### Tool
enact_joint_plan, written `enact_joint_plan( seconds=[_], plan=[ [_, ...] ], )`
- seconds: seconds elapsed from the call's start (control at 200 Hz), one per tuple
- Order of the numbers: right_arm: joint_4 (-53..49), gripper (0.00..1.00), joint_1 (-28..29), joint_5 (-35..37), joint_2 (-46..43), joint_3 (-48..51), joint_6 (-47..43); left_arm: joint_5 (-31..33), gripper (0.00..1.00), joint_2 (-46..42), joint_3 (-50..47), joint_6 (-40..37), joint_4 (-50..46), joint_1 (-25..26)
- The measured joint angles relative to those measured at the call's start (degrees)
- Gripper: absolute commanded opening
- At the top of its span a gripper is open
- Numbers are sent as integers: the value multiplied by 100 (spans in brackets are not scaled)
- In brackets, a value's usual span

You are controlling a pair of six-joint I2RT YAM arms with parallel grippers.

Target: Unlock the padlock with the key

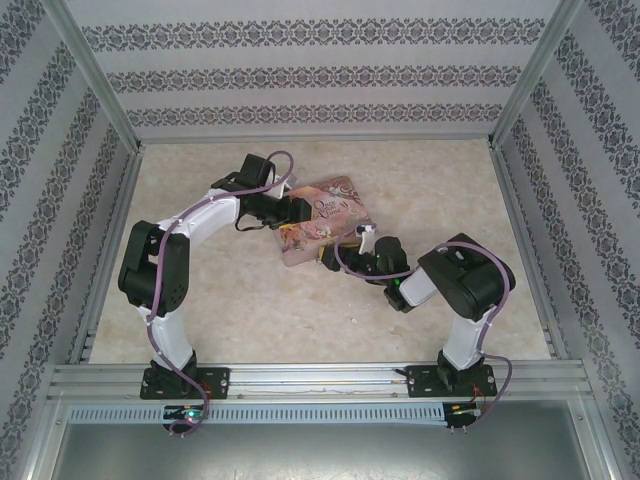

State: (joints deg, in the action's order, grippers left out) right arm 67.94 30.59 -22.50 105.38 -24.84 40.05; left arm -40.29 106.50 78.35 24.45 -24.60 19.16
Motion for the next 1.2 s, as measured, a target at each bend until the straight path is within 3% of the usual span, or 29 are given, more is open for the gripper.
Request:
enact_joint_plan(
  seconds=[0.29, 1.199],
  plan=[
    [151, 86, -9, -251, 254, -142, -107, 26, 61, 0, 0, 0, 4, -4],
    [632, 62, -48, -850, 651, -330, -157, 42, 61, -15, -50, 22, 107, -4]
  ],
)
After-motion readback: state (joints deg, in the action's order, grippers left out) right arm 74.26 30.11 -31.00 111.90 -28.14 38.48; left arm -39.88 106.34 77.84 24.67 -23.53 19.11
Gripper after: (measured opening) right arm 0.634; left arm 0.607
